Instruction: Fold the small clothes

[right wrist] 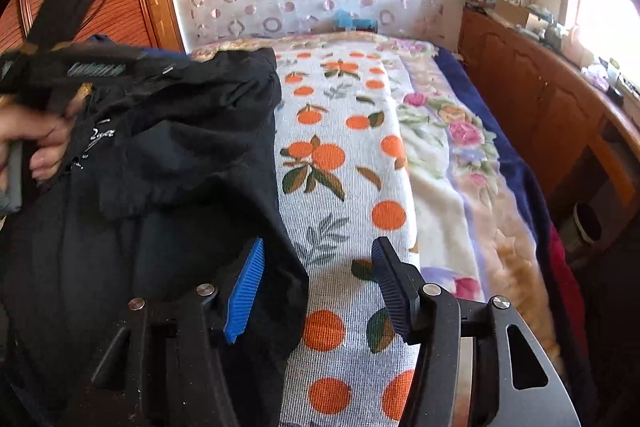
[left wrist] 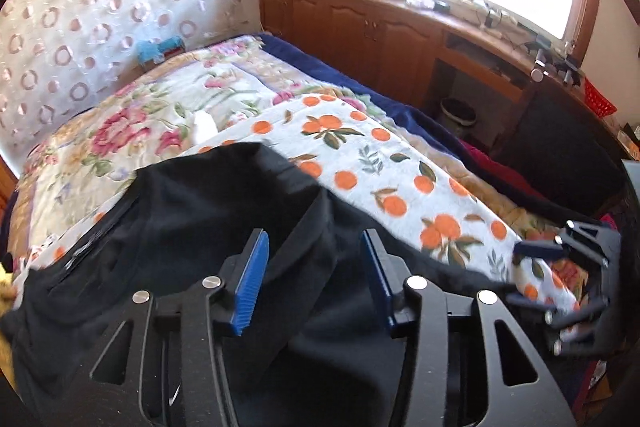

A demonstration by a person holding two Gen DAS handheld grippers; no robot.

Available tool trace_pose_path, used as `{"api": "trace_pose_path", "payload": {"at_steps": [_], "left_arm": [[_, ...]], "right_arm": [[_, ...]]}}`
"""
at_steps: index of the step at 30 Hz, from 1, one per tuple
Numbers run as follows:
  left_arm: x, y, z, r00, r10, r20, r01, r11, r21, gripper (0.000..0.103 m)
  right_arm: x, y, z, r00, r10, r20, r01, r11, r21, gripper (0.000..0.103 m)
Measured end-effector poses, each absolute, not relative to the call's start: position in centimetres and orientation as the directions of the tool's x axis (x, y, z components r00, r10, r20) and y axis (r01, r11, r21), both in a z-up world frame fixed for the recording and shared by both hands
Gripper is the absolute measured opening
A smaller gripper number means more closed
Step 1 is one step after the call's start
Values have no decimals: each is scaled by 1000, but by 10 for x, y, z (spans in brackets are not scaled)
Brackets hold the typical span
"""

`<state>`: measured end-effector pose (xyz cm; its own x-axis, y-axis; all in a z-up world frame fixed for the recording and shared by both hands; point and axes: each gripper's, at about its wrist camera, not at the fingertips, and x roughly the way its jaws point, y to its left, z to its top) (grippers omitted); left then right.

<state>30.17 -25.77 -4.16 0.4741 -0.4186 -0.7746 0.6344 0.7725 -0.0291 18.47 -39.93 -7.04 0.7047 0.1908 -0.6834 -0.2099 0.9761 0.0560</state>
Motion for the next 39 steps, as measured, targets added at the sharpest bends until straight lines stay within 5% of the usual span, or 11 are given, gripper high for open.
{"api": "trace_pose_path", "payload": {"at_steps": [7,11,19,29,31,33,35,36,39], "left_arm": [[329,-289,-60,452,-320,-832,611,791,28,38],[333,-285,-52,470,-354,-809,594,804,-7,14],[355,-235,-19,620,-253,-742,421,906,43,14],[330,-200,-4,623,-362,-693,470,882,-39,15],[320,-196,0,619,-386,-684,493,869,-44,22],[307,-191,5,619,-401,-675,515,856,-37,49],[294,-185,7,615,-423,-665,544,839,-30,59],[285,-181,8,624,-411,-664,543,840,-10,76],[262,-166,7,634,-415,-653,550,835,4,82]], "right_arm": [[182,-399,-69,708,182,-682,-206,977,47,58],[183,-401,-70,709,190,-679,-204,977,60,58],[182,-401,-71,710,188,-678,-204,977,57,57],[182,-398,-70,710,173,-683,-204,978,35,57],[182,-398,-70,710,172,-683,-206,978,32,57],[183,-399,-70,710,173,-683,-206,978,33,58],[183,-399,-70,710,172,-683,-206,978,32,58],[183,-399,-70,710,171,-683,-206,978,31,58],[183,-399,-70,710,167,-684,-206,978,25,58]]}}
